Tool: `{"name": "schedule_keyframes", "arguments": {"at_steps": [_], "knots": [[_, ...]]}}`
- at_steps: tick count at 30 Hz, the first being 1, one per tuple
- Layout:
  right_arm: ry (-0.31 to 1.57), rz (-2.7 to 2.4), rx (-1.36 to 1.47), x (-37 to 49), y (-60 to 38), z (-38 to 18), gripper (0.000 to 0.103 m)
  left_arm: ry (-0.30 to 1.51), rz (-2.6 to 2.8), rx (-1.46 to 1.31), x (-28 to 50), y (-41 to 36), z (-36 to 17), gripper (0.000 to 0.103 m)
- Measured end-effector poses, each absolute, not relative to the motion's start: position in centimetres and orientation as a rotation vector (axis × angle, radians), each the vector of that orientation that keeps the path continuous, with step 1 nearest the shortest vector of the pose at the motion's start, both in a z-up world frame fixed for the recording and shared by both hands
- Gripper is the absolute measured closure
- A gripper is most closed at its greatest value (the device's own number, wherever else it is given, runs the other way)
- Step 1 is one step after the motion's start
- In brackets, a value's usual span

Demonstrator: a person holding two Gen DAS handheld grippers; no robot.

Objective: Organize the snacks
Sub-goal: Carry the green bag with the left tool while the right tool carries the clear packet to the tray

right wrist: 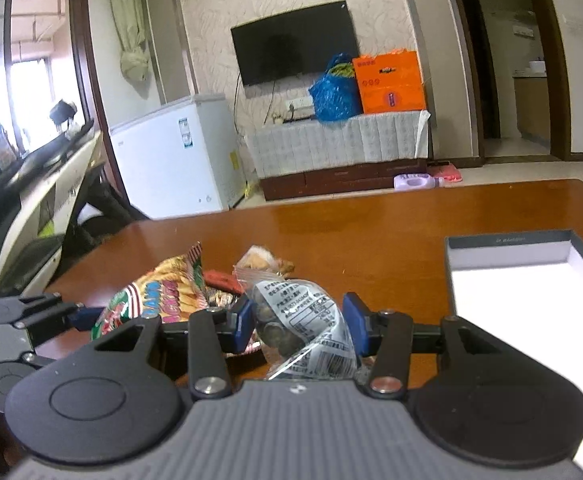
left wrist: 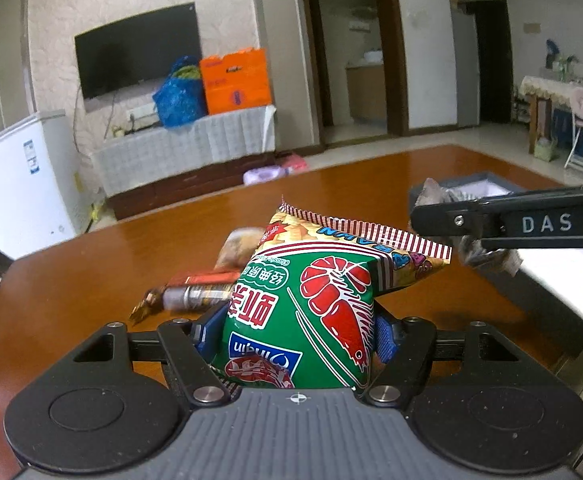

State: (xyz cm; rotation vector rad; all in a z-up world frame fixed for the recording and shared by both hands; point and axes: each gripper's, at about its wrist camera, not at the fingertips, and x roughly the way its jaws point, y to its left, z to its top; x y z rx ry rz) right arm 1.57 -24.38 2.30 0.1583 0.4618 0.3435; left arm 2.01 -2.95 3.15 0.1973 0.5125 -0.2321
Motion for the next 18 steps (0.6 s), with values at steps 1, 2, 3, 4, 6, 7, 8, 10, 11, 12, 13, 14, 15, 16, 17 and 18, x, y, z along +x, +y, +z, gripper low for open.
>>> {"name": "schedule_keyframes", "arguments": {"at_steps": [1,2,3,4,6,7,8,10,11,12,13,14,15,16,17,18], "knots": [[0.447,0.337,0.172,1.5,-24.8,2.6,0.056,0.500,-0.240,0.199,2.2,-3.4,3.6,0.033],[0.433,0.330,0.186,1.4,-25.2,2.9,0.056,0.493,-0.249,0.200,2.5,-3.9,3.9,0.033],[0.415,0.321,0.202,1.4,-25.8,3.3,0.056,0.487,-0.261,0.198,2.9,-4.5,4.3,0.033],[0.400,0.310,0.213,1.2,-26.2,3.6,0.056,0.481,-0.272,0.194,3.2,-5.1,4.6,0.033],[0.370,0.284,0.243,1.2,-27.5,4.2,0.056,0.472,-0.294,0.186,4.1,-6.3,5.2,0.033],[0.360,0.273,0.257,1.1,-28.1,4.5,0.056,0.471,-0.305,0.180,4.5,-6.8,5.4,0.033],[0.351,0.256,0.268,1.2,-28.9,4.7,0.056,0.474,-0.319,0.171,5.0,-7.5,5.5,0.033],[0.333,0.223,0.279,1.3,-30.5,5.1,0.056,0.474,-0.342,0.155,5.9,-8.6,5.6,0.033],[0.325,0.203,0.286,1.3,-31.4,5.2,0.056,0.474,-0.353,0.150,6.4,-9.2,5.6,0.033],[0.318,0.178,0.296,1.3,-32.4,5.3,0.056,0.471,-0.366,0.147,6.9,-9.9,5.6,0.033],[0.311,0.158,0.311,1.4,-33.5,5.5,0.056,0.471,-0.378,0.144,7.4,-10.6,5.5,0.033],[0.305,0.139,0.325,1.4,-34.5,5.6,0.056,0.472,-0.388,0.141,7.9,-11.2,5.5,0.033],[0.302,0.118,0.337,1.4,-35.4,5.6,0.056,0.471,-0.397,0.140,8.5,-11.9,5.4,0.033],[0.298,0.096,0.350,1.5,-36.6,5.5,0.056,0.467,-0.405,0.140,9.1,-12.5,5.4,0.033],[0.294,0.079,0.359,1.7,-37.3,5.5,0.056,0.464,-0.412,0.141,9.6,-13.1,5.3,0.033],[0.291,0.061,0.367,1.7,-38.1,5.4,0.056,0.461,-0.421,0.142,10.2,-13.7,5.2,0.033]]}}
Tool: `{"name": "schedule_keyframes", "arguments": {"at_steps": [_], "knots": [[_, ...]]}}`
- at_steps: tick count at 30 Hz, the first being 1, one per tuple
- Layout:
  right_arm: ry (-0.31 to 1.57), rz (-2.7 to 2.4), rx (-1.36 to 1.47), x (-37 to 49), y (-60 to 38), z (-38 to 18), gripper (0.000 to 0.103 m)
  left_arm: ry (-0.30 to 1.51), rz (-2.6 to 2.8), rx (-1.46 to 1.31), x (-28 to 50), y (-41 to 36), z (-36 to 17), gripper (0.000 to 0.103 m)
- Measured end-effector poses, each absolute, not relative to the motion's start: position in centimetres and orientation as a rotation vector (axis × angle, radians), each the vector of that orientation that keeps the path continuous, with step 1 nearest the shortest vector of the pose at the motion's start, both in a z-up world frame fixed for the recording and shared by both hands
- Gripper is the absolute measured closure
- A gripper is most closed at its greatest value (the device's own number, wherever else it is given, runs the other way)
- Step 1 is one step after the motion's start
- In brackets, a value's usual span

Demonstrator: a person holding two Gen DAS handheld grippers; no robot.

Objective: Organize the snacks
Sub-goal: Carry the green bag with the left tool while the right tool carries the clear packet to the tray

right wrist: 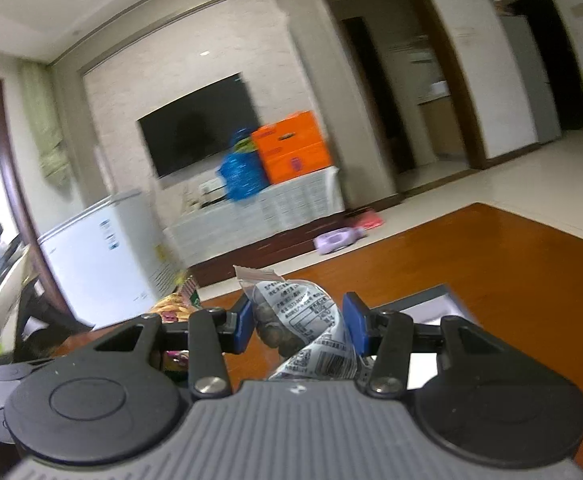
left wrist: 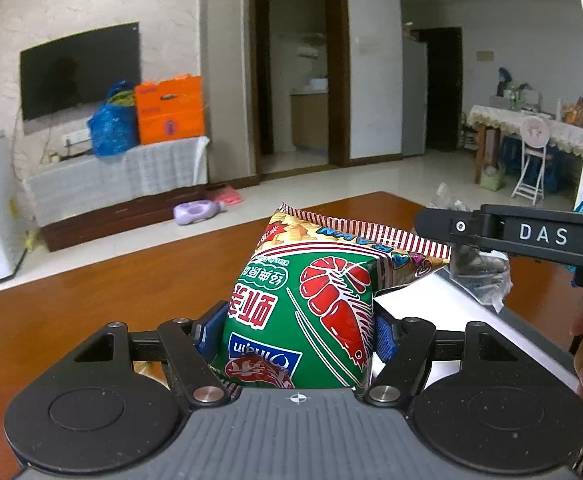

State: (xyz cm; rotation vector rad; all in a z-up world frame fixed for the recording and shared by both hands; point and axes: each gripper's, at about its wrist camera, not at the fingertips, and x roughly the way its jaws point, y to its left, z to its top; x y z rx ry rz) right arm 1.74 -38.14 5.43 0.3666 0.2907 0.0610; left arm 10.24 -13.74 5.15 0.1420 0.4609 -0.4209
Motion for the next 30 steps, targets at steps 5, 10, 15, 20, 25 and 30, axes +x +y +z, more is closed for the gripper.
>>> {"name": "schedule_keyframes", "arguments": {"at_steps": [5,10,15,20,25,30], "knots": [[0.282,-0.004,0.411,2.5,-42.1,4.9,0.056,0.466,-0.451,0.149,13.2,-16.3,3.9,0.033],[0.331,-0.044,0.494,4.1,-45.0,3.4,0.056,0.459,-0.466,0.144,15.0,-18.0,2.2,0.033],[0.389,-0.080,0.579,6.0,-47.4,1.7,0.056,0.475,-0.479,0.127,17.1,-19.0,1.4,0.033],[0.412,-0.128,0.732,8.3,-49.8,-0.2,0.056,0.454,-0.502,0.136,18.3,-19.9,0.3,0.033],[0.436,-0.148,0.782,10.7,-50.1,-1.6,0.056,0.444,-0.527,0.187,19.0,-21.1,-1.0,0.033],[0.460,-0.152,0.820,11.3,-50.4,-2.9,0.056,0.468,-0.543,0.184,19.6,-21.3,-1.4,0.033]]}}
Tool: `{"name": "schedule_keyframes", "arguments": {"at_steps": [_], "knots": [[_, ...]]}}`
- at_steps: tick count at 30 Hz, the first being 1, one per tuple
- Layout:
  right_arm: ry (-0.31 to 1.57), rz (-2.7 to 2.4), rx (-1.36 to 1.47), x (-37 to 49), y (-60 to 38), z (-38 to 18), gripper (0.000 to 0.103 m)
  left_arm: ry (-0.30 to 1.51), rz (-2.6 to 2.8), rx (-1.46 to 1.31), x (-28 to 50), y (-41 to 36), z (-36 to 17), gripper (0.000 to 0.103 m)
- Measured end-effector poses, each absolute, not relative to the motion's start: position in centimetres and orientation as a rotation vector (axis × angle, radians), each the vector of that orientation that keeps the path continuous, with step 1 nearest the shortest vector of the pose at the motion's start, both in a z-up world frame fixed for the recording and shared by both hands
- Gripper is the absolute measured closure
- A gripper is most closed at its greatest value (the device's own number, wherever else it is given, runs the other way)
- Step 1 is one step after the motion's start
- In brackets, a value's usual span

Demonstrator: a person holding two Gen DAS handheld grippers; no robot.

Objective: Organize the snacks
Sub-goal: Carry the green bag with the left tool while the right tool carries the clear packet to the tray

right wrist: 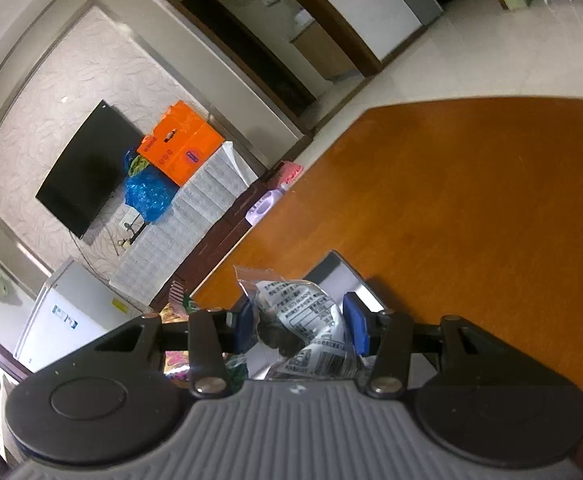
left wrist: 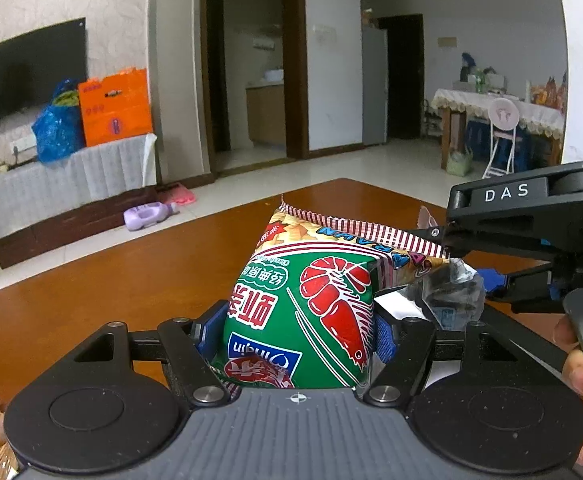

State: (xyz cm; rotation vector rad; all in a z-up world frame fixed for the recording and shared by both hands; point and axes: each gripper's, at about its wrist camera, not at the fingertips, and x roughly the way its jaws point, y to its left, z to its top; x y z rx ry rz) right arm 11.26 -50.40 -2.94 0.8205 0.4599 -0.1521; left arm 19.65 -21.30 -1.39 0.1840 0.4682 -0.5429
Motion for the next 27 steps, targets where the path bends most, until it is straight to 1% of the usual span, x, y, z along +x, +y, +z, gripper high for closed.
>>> {"name": "schedule_keyframes", "arguments": {"at_steps": [9,10,11,12,13,14,16,18,20,27], "knots": [[0.466,-0.168,0.823,12.2,-49.8,-3.6,0.055,0.467,-0.542,0.192,19.3,-21.6,-1.6,0.030],[0.466,-0.168,0.818,12.2,-49.7,-3.5,0.055,0.466,-0.545,0.189,19.3,-21.6,-1.5,0.024],[0.467,-0.168,0.814,12.3,-49.6,-3.5,0.055,0.465,-0.551,0.183,19.2,-21.7,-1.2,0.017],[0.466,-0.167,0.812,12.4,-49.6,-3.5,0.055,0.461,-0.555,0.173,19.0,-21.5,-1.1,0.013],[0.466,-0.167,0.810,12.4,-49.5,-3.5,0.055,0.455,-0.553,0.166,18.9,-21.5,-1.0,0.004],[0.463,-0.169,0.807,12.3,-49.5,-3.5,0.053,0.449,-0.555,0.162,18.8,-21.4,-0.9,0.002],[0.459,-0.166,0.803,11.6,-49.6,-3.5,0.053,0.437,-0.561,0.155,18.6,-21.3,-0.7,0.001],[0.451,-0.164,0.798,11.4,-49.5,-3.4,0.049,0.445,-0.556,0.157,18.6,-21.3,-0.7,0.000],[0.440,-0.159,0.802,11.1,-49.7,-3.2,0.040,0.454,-0.555,0.154,18.7,-21.3,-0.8,0.000],[0.326,-0.147,0.786,10.4,-49.4,-2.1,0.029,0.461,-0.559,0.144,19.0,-21.0,-0.7,0.000]]}}
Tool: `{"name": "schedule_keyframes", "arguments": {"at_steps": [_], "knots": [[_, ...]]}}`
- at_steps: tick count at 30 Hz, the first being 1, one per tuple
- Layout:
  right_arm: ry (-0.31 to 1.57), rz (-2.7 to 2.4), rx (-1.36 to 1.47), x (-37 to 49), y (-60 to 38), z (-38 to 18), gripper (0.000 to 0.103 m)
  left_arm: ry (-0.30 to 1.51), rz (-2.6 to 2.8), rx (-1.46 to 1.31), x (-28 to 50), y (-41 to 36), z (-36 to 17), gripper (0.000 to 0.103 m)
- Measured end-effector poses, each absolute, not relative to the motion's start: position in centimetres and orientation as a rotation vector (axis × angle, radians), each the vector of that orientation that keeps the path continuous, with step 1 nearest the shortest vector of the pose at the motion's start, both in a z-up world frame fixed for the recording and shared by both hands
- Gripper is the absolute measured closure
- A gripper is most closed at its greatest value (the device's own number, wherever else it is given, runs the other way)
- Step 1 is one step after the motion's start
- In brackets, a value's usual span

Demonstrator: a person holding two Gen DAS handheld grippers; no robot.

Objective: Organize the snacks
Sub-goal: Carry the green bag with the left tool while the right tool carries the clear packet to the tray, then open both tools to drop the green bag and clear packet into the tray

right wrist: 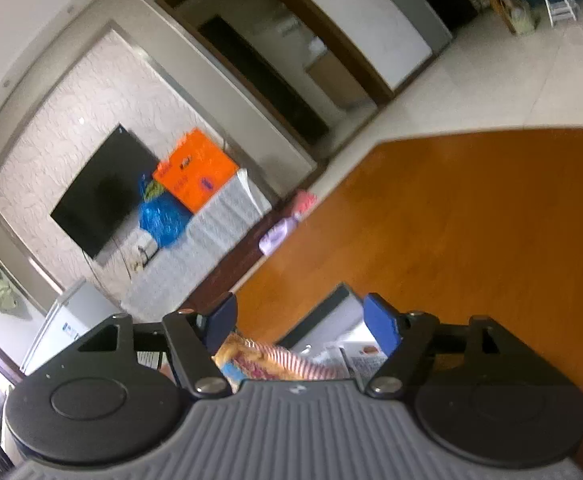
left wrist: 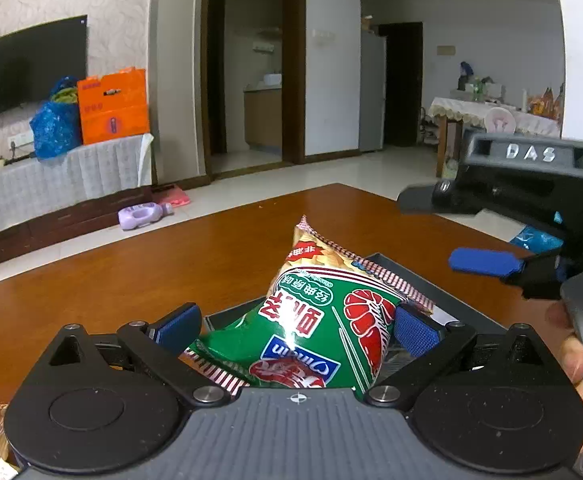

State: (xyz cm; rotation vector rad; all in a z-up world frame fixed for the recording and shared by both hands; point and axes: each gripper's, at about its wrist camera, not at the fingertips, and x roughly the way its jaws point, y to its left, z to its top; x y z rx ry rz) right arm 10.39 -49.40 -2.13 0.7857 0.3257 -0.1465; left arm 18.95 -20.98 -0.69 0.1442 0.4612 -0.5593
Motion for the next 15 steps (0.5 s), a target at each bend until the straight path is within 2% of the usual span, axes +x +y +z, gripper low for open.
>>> {"name": "schedule_keyframes", "arguments": {"at_steps": [2,10,15], "knots": [[0.303,-0.151,0.767,10.3,-49.3,-1.8,0.025,0.463,-0.561,0.145,18.9,-20.9,-0.7,0.000],[0.350,-0.109,0.728,11.0,-47.7,-0.5,0.024,0.473,-0.559,0.136,18.6,-19.5,0.2,0.000],[0.338,-0.086,0.661,10.8,-46.0,1.3,0.020,0.490,-0.549,0.109,17.9,-18.1,1.2,0.000]]}}
